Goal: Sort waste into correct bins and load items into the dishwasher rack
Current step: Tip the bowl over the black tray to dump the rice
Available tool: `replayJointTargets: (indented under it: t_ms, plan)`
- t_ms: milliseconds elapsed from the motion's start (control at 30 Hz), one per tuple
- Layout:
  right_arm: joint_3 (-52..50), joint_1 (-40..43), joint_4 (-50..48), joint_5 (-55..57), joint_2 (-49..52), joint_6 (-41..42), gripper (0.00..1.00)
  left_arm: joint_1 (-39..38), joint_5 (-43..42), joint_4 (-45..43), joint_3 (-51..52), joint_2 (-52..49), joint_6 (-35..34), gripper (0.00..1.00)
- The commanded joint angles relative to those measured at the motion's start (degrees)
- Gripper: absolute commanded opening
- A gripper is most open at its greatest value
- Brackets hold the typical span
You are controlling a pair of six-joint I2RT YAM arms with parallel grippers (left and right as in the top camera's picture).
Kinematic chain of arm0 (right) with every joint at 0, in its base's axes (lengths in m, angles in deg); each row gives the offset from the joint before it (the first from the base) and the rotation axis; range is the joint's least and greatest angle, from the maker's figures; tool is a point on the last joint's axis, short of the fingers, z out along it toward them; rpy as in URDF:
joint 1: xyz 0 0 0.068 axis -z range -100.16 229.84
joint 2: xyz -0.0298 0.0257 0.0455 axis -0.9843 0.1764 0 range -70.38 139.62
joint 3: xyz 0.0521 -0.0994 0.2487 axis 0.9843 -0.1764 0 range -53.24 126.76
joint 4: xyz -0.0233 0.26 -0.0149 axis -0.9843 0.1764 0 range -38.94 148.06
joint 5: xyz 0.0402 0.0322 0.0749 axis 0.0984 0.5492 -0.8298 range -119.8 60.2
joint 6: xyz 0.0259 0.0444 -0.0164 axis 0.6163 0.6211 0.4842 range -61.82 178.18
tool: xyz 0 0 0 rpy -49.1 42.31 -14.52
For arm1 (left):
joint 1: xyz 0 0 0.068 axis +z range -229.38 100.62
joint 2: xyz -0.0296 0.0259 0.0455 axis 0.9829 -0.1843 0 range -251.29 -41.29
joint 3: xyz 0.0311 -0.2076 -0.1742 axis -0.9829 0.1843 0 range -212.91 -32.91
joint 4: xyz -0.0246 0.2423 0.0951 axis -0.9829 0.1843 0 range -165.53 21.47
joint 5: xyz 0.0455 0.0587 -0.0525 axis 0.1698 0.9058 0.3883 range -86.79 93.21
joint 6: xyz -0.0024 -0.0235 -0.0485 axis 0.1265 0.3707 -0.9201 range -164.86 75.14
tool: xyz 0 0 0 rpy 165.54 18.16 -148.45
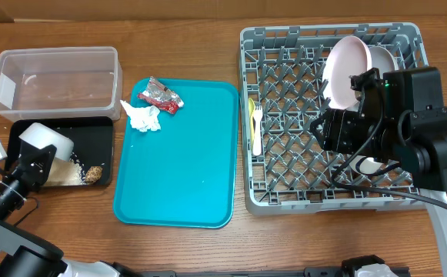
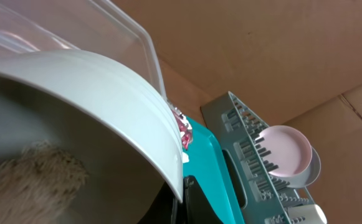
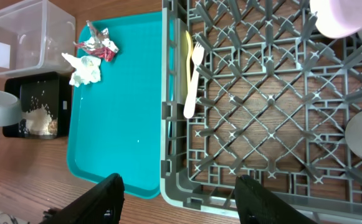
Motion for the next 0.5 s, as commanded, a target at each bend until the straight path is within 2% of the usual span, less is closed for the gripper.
replayJointTargets:
  t_ms: [0, 67, 133, 200, 267, 367, 467]
  plan:
    - [0.6, -0.2, -0.2, 0.2, 0.0, 0.7, 0.61, 0.2, -3.5, 0.1, 0.5, -0.5, 1.2, 0.04]
    - [0.6, -0.2, -0.2, 0.2, 0.0, 0.7, 0.61, 0.1, -0.1, 0.0, 0.7, -0.6, 3.6, 0.04]
    - [0.6, -0.2, -0.2, 0.2, 0.0, 0.7, 0.61, 0.1, -2.9, 0.0, 0.6, -0.7, 1.7, 0.04]
    - [0.6, -0.2, -0.2, 0.2, 0.0, 0.7, 0.61, 0.2, -3.3, -0.3, 0.7, -0.7, 4.3, 0.04]
    - [0.6, -0.2, -0.5, 0.2, 0.0, 0.7, 0.61, 0.0, -6.2, -0.8, 0.6, -0.7, 1.7, 0.04]
    - [0.6, -0.2, -0.1, 0.2, 0.0, 0.7, 0.61, 0.0, -2.8, 2.1, 0.7, -0.7, 4.1, 0.04]
    - [0.6, -0.2, -0.1, 0.2, 0.0, 0.7, 0.61, 0.0, -3.8, 2.4, 0.7, -0.7, 3.8, 0.04]
